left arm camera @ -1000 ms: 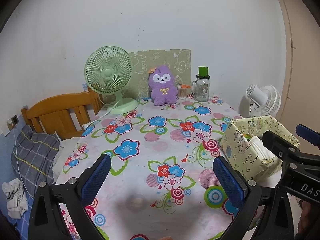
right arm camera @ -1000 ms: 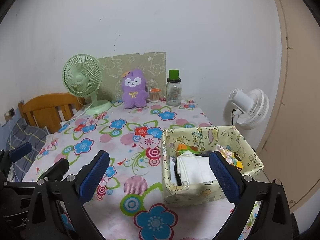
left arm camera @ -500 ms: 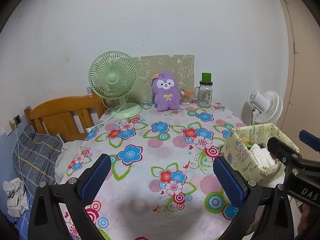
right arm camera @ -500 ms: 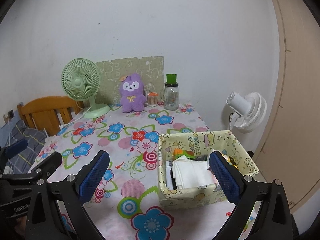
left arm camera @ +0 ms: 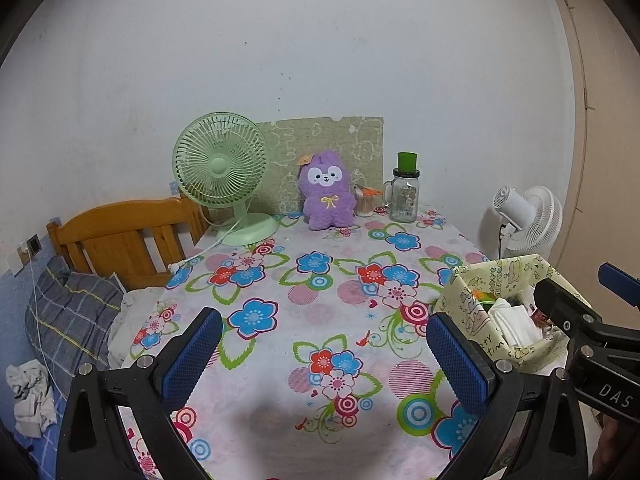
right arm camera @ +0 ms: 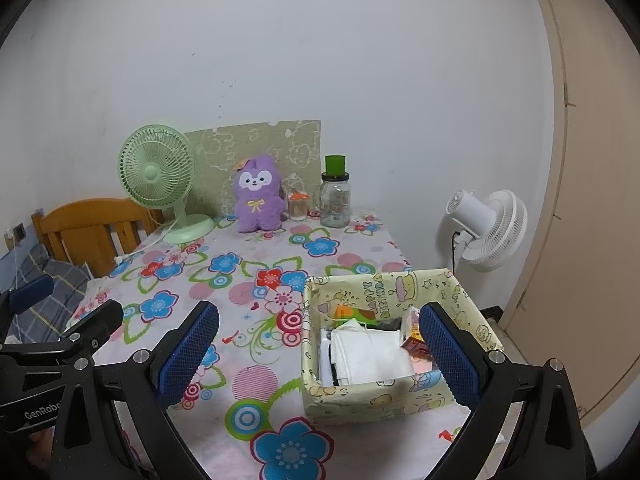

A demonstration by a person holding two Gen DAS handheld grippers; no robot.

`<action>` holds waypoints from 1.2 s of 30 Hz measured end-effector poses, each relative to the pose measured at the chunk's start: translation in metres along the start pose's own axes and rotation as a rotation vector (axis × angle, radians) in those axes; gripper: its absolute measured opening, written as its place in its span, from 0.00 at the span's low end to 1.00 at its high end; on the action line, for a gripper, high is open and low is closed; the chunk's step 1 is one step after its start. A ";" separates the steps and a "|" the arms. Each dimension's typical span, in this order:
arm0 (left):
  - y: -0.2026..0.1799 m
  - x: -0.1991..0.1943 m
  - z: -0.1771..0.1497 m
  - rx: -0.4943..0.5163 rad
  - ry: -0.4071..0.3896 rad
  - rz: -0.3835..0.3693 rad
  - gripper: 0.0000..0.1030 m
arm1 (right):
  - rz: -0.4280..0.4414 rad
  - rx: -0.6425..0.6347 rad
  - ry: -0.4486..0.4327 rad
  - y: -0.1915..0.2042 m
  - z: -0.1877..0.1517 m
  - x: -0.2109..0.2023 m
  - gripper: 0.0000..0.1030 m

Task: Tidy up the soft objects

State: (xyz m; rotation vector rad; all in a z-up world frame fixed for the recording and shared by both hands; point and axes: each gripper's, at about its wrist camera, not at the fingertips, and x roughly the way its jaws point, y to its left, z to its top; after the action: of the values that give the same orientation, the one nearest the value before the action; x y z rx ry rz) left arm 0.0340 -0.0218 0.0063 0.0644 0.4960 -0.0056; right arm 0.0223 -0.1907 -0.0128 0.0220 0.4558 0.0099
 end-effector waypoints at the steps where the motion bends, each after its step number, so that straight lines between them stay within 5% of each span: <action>1: -0.001 0.001 0.000 0.000 0.002 -0.001 1.00 | 0.000 0.001 0.001 0.000 0.000 0.000 0.98; 36: 0.001 0.007 -0.004 -0.008 0.024 0.005 1.00 | 0.020 0.004 0.017 0.001 -0.004 0.005 0.98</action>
State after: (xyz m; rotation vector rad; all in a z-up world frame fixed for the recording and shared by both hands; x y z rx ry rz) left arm 0.0387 -0.0200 -0.0003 0.0576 0.5202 0.0022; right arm 0.0252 -0.1894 -0.0189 0.0303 0.4727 0.0292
